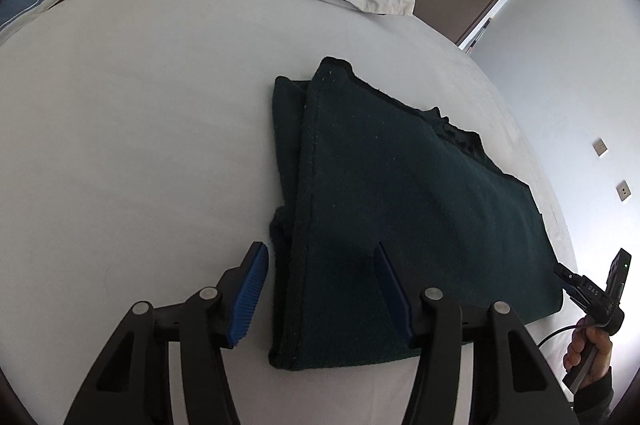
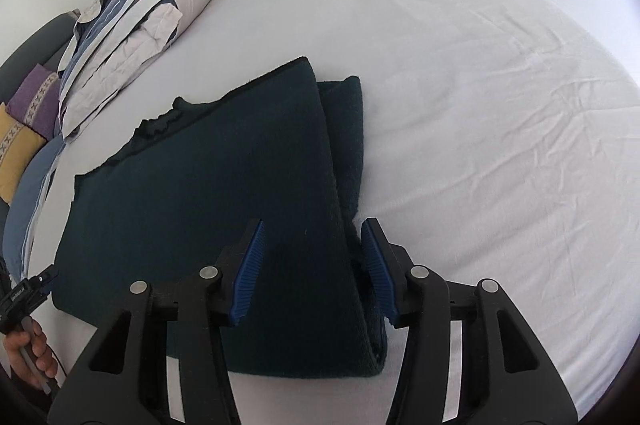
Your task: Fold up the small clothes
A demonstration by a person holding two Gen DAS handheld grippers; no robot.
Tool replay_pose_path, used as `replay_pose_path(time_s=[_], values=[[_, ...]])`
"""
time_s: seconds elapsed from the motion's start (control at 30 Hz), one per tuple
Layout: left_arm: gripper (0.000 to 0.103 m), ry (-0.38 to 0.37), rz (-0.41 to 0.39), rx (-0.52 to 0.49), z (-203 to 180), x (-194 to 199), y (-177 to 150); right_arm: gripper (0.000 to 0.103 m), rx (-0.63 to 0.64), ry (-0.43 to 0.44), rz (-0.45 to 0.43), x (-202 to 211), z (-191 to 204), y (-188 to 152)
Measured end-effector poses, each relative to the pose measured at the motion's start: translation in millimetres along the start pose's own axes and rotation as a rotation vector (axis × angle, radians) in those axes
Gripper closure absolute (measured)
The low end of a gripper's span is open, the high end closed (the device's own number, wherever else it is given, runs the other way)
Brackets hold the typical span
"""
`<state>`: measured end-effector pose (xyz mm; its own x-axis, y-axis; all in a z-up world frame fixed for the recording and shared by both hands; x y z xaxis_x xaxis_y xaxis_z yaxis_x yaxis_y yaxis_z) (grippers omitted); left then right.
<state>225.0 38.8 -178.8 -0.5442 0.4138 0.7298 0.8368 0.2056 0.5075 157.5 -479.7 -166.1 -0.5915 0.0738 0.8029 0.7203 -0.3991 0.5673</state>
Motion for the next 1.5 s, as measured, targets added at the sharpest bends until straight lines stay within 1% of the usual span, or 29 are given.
replay_pose_path(time_s=[0.07,0.13,0.27,0.4,0.53,0.63,0.8,0.9,1.0,1.17,1.33,1.5], values=[[0.047,0.009,0.003,0.003,3,-2,-2,0.062,0.028,-0.022,0.007,2,-1,-11],[0.05,0.015,0.007,0.004,6,-3,-4,0.068,0.032,-0.03,0.018,2,-7,-19],[0.057,0.045,0.016,-0.018,8,-7,-8,0.083,-0.005,-0.021,0.027,2,-20,-28],[0.074,0.049,0.025,-0.017,11,-8,-9,0.097,-0.007,-0.025,0.027,4,-20,-28],[0.086,0.065,0.036,-0.049,11,-8,-12,0.098,-0.014,-0.031,0.033,8,-22,-34],[0.091,0.069,0.036,-0.063,10,-7,-14,0.098,-0.048,-0.018,0.033,11,-28,-37],[0.092,0.067,0.03,-0.061,13,-5,-16,0.098,-0.07,0.0,0.036,13,-31,-41],[0.092,0.067,0.03,-0.059,14,-7,-16,0.098,-0.069,0.006,0.05,5,-33,-42],[0.092,0.065,0.026,-0.057,14,-6,-17,0.098,-0.096,0.027,0.059,1,-36,-39],[0.093,0.061,0.02,-0.053,14,-5,-18,0.098,-0.09,0.03,0.048,5,-35,-41],[0.093,0.05,0.018,-0.042,14,-3,-17,0.098,-0.13,0.053,0.044,13,-36,-40],[0.094,0.036,0.006,-0.033,13,3,-18,0.098,-0.102,0.048,0.03,23,-30,-33]])
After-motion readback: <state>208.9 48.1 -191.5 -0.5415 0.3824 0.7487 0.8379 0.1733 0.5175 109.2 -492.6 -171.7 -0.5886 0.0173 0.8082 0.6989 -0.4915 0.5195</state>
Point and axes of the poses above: each gripper's, at about its wrist camera, not at the fingertips, and x roughly against the way its jaws point, z to its left, y to its top, the point moved 9 cm from there along -x, roughly the way its jaws point, and after that the axes turned 3 degrees about -y, right-handed, at the moved point
